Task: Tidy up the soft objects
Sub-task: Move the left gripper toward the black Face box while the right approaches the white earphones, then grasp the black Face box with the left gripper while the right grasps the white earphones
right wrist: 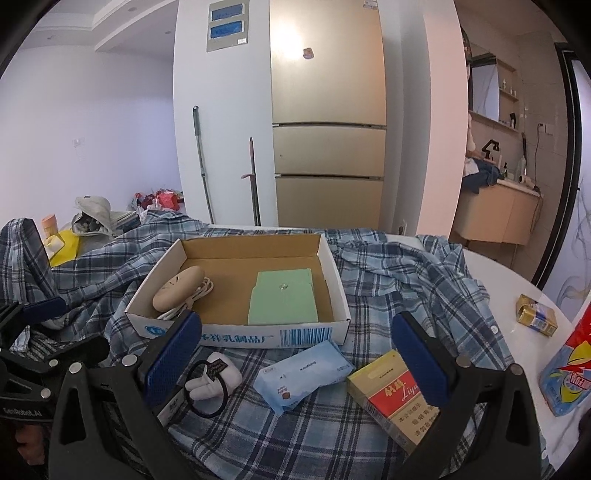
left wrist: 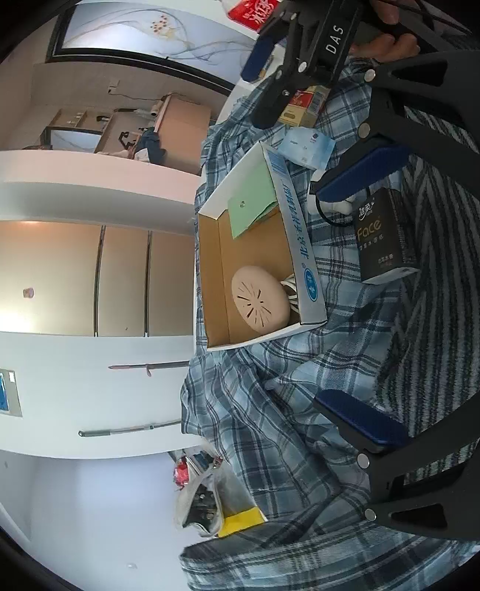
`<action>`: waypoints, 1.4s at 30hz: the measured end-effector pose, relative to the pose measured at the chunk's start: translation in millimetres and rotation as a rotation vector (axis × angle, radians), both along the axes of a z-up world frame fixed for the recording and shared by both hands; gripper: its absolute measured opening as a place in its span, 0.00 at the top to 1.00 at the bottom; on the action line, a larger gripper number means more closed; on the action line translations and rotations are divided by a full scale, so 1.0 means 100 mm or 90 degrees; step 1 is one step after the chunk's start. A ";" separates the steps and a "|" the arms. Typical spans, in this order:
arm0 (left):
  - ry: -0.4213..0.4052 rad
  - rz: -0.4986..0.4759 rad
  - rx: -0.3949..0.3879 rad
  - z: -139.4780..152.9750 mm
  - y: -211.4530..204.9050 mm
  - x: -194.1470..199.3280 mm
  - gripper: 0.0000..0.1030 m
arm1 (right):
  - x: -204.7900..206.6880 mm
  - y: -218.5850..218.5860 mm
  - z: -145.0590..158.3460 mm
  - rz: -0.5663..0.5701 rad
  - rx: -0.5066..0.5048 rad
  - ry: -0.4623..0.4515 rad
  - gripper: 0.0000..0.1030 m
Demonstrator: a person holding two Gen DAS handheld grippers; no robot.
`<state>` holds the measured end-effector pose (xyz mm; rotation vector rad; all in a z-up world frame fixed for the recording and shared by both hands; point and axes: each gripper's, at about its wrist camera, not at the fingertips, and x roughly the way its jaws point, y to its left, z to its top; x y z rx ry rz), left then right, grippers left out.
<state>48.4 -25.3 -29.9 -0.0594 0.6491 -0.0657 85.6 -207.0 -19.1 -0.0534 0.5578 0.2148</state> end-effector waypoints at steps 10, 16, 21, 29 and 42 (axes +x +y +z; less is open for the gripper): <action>0.059 -0.091 0.054 -0.14 -0.31 0.01 0.00 | 0.03 0.01 -0.04 0.013 0.005 0.045 0.01; 0.100 -0.136 0.073 -0.26 -0.44 0.04 0.00 | 0.05 0.00 -0.07 0.018 0.011 0.063 0.03; 0.138 -0.145 0.078 -0.36 -0.49 0.12 0.00 | 0.08 0.03 -0.12 0.023 0.006 0.085 0.03; 0.187 -0.146 0.060 -0.49 -0.46 0.21 0.06 | 0.16 0.03 -0.23 0.024 0.010 0.132 0.06; 0.187 -0.144 0.045 -0.49 -0.42 0.19 0.32 | 0.17 0.07 -0.26 0.035 0.007 0.144 0.12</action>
